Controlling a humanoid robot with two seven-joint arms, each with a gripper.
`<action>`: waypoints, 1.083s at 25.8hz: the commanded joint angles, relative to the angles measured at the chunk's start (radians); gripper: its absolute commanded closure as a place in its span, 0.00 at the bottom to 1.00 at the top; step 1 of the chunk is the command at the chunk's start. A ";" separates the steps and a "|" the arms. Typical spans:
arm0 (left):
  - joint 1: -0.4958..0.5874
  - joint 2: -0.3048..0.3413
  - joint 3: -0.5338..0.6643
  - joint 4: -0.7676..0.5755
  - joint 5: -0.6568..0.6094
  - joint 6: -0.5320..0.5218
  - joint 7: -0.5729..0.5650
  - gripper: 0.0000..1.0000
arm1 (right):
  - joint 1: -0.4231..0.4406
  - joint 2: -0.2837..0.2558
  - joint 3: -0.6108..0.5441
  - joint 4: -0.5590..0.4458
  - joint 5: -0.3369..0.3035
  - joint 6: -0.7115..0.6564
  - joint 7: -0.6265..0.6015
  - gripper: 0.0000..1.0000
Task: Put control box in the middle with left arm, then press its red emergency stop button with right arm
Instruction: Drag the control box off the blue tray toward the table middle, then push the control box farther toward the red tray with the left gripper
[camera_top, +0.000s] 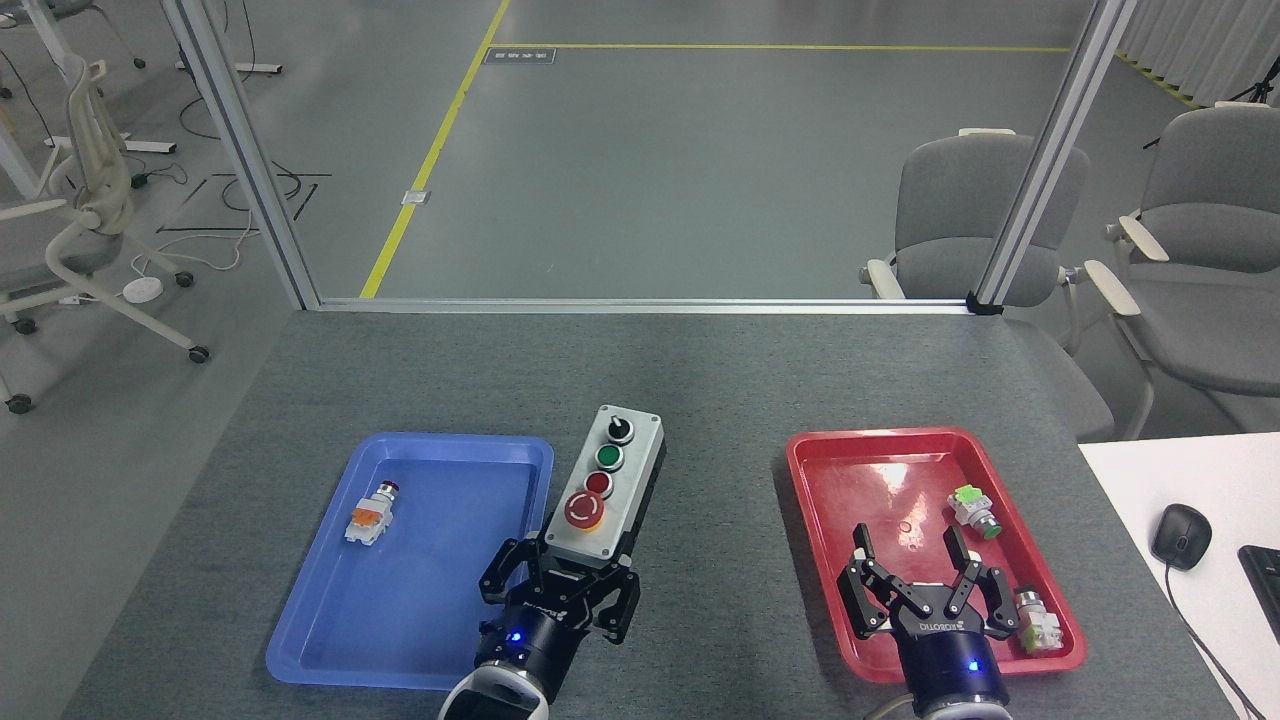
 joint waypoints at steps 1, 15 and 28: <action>-0.065 -0.020 -0.088 0.072 -0.016 0.006 0.000 1.00 | 0.002 0.006 -0.023 0.000 -0.002 -0.001 0.004 0.01; -0.196 -0.091 -0.100 0.426 -0.073 0.037 0.005 1.00 | 0.018 0.021 -0.026 0.002 -0.003 -0.003 0.004 0.02; -0.196 -0.093 -0.161 0.434 -0.051 0.081 0.000 1.00 | 0.031 0.021 -0.010 0.014 -0.005 -0.003 0.004 0.02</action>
